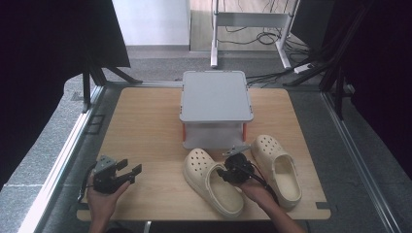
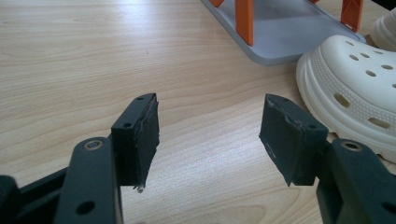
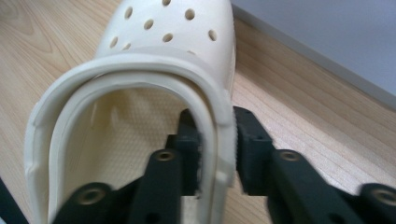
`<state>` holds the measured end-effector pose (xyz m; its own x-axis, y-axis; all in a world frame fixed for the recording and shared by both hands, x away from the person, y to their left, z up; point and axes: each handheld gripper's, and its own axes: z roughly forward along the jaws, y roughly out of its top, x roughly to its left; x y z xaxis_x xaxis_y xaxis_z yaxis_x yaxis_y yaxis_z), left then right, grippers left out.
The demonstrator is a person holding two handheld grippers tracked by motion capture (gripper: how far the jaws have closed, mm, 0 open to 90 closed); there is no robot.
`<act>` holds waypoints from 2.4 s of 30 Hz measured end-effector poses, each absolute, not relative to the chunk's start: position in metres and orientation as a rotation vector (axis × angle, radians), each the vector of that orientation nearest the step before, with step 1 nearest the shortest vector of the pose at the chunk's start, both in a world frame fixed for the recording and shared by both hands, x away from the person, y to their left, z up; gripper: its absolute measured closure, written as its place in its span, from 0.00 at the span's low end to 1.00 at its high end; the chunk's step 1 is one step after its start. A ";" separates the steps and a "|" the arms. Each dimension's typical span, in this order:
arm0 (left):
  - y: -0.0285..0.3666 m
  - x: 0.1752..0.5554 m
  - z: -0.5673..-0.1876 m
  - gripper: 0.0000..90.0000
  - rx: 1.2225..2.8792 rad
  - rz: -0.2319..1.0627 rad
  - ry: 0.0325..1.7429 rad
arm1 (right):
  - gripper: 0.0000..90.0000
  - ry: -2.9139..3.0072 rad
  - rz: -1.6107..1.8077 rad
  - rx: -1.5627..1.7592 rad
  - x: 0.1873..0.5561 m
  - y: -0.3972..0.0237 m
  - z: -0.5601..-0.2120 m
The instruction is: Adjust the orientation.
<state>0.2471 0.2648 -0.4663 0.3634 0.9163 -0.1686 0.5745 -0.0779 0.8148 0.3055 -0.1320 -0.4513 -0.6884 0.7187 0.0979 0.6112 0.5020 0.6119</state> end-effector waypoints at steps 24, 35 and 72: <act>0.263 0.247 -0.466 0.42 1.770 0.497 1.317 | 0.59 2.426 1.055 1.172 0.292 -0.205 -0.417; 0.261 0.247 -0.466 0.42 1.772 0.496 1.312 | 0.59 2.369 1.012 1.213 0.289 -0.234 -0.413; 0.259 0.250 -0.467 0.42 1.791 0.493 1.308 | 0.58 2.260 0.718 1.473 0.319 -0.335 -0.430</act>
